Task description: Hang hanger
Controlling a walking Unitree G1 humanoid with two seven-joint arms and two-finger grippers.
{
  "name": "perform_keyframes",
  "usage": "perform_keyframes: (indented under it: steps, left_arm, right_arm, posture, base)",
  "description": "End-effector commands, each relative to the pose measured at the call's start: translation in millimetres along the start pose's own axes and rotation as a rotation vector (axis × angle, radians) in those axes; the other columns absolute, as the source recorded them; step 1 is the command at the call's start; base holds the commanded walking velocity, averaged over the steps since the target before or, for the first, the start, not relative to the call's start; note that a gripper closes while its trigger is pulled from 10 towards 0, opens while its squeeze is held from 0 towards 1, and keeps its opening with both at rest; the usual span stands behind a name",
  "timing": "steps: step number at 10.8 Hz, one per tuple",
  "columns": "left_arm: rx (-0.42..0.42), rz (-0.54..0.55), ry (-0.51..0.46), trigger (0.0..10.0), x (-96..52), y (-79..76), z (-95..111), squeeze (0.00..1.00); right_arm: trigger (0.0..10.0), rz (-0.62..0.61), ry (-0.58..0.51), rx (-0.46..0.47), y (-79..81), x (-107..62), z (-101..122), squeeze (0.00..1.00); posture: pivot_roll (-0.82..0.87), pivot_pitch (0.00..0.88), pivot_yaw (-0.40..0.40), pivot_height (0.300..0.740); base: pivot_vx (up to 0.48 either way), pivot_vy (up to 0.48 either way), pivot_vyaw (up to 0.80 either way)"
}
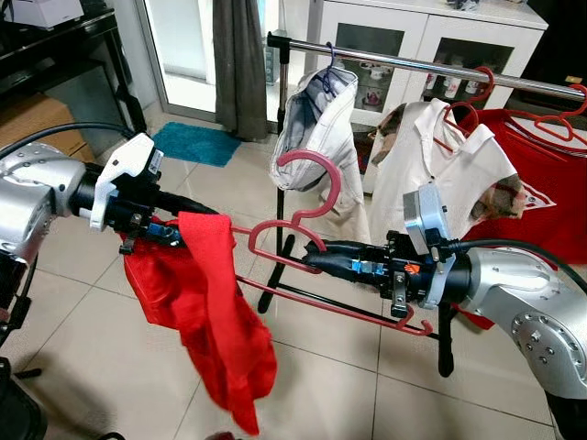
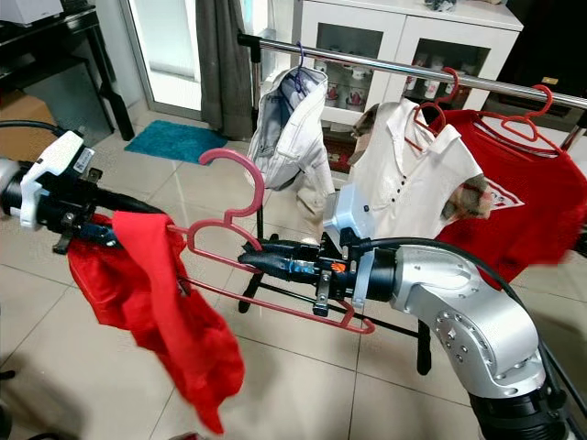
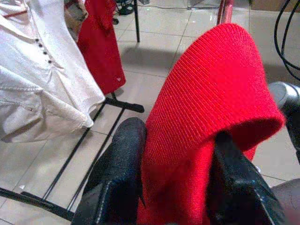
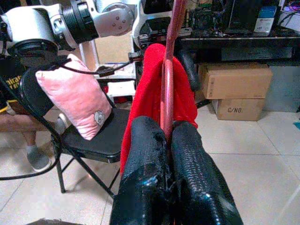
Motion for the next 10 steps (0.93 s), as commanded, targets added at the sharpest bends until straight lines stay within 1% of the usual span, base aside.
perform_keyframes:
  steps: [1,3,5,7,8,9,10]
  left_arm:
    - [-0.011,-0.012,0.006,0.0,-0.2,-0.5,-0.4,0.00]
    - [-0.013,-0.023,0.003,0.0,1.5,-0.1,2.2,0.00]
    - [-0.020,-0.013,-0.022,0.0,2.5,1.4,3.4,0.00]
    - [-0.017,-0.004,-0.036,0.0,3.1,3.6,7.0,0.00]
    - [-0.019,0.012,-0.031,0.0,1.5,5.1,6.4,0.00]
    - [-0.028,0.078,-0.019,0.0,-0.7,11.8,4.2,0.00]
    - [-0.033,0.130,0.004,0.0,0.2,16.6,0.4,0.00]
  right_arm:
    - [10.0,0.014,-0.035,-0.049,1.3,1.9,10.8,0.00]
    - [10.0,0.006,-0.039,-0.047,0.1,1.4,11.3,0.00]
    - [10.0,0.000,-0.043,-0.046,-0.9,2.2,11.5,0.00]
    - [10.0,-0.054,-0.040,-0.044,-7.4,0.6,8.0,0.00]
    - [10.0,-0.161,-0.074,-0.022,-22.1,-4.0,7.6,1.00]
    - [10.0,-0.276,-0.135,0.004,-38.3,-14.9,8.7,1.00]
    - [10.0,-0.351,-0.224,0.030,-47.1,-24.3,13.4,1.00]
  posture:
    - [-0.10,0.000,-0.006,0.740]
    - [-0.10,0.000,-0.004,0.740]
    - [-0.10,0.000,-0.004,0.740]
    - [-0.10,0.000,-0.002,0.740]
    - [-0.11,0.000,0.003,0.740]
    - [-0.11,0.000,0.008,0.740]
    - [-0.10,0.000,0.010,0.740]
  base:
    - [0.000,0.000,0.00]
    - [0.000,0.000,0.00]
    - [0.000,0.000,0.00]
    - [0.000,0.000,0.00]
    - [0.000,0.000,0.00]
    - [0.000,0.000,0.00]
    - [0.000,0.000,0.00]
Point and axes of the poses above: a point about 5 cm out from each wrist's last joint towards the gripper, its own x axis pointing out of the wrist towards the gripper, its own z axis along the axis of the wrist's last joint, y = z × x, the point moved 1 cm from there along x, pointing out of the wrist towards the gripper, and after that the axes turned 11 degrees about x, right-handed, at the moved point
